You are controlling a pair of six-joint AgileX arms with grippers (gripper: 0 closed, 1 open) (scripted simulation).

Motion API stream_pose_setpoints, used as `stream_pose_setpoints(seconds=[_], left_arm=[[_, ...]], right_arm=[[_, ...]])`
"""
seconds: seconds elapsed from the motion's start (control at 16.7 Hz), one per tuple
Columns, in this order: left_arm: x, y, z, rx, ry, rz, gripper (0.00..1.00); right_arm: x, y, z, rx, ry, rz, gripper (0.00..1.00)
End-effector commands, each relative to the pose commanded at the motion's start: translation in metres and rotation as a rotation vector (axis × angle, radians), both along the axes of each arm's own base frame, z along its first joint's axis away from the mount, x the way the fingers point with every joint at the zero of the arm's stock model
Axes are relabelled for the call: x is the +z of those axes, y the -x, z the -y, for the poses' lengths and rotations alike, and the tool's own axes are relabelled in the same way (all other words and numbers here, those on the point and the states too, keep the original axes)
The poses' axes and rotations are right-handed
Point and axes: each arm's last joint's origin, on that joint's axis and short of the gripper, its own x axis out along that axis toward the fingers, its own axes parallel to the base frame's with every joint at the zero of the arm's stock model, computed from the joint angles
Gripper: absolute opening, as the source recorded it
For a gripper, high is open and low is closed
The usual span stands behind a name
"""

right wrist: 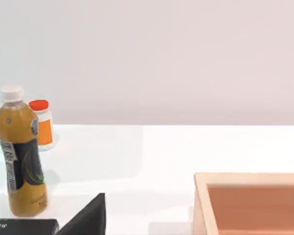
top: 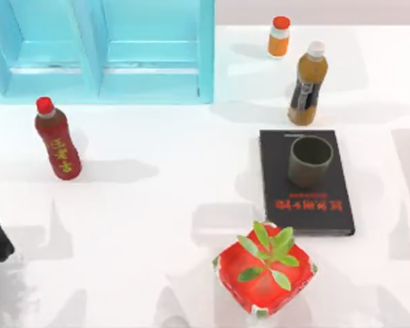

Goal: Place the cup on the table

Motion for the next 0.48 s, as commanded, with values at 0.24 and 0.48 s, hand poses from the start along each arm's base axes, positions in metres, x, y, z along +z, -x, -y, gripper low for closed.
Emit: stream_pose_setpoints(seconds=[0.24,0.48], left_arm=[[0.0,0.0,0.0,0.0,0.0,0.0,1.0],[0.0,0.0,0.0,0.0,0.0,0.0,1.0]], right_arm=[[0.002,-0.001,-0.001,0.004,-0.006,-0.038,1.0],[0.018,-0.006,-0.004,0.022,-0.042,-0.239,1.0]])
